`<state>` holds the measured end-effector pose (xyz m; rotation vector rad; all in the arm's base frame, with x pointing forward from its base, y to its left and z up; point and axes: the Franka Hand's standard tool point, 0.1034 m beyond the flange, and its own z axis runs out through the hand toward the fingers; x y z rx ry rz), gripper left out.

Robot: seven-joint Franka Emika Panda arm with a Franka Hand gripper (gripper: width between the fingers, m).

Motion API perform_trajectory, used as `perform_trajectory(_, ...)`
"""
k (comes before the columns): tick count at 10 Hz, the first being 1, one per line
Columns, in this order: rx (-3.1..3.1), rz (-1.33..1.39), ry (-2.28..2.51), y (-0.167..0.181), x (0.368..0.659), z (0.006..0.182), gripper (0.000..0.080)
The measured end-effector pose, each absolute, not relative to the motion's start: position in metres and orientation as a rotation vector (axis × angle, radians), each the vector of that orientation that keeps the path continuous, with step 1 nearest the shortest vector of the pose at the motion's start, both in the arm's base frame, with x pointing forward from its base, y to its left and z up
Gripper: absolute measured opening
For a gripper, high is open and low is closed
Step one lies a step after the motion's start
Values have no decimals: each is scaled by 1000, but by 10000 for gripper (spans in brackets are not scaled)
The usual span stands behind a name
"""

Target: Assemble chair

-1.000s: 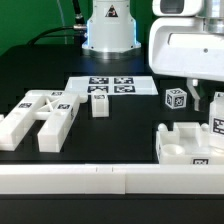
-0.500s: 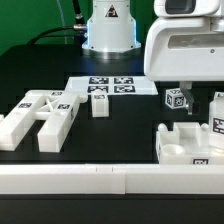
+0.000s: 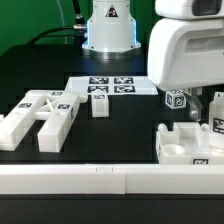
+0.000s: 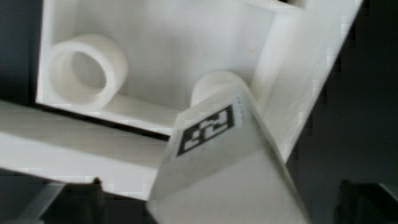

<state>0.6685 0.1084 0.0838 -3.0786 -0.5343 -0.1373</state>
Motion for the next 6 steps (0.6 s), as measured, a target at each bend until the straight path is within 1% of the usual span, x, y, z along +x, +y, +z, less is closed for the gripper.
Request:
perform_trajectory(3,-3064,-141,-607,115,667,83,648)
perform_trajectory(4,-3064,-141,-606,114,667,83,531)
perform_trajectory(5,-3064,-140,-606,114,667,83,394)
perform_trajectory(6,-3071,-140,-564,114,667,83,289)
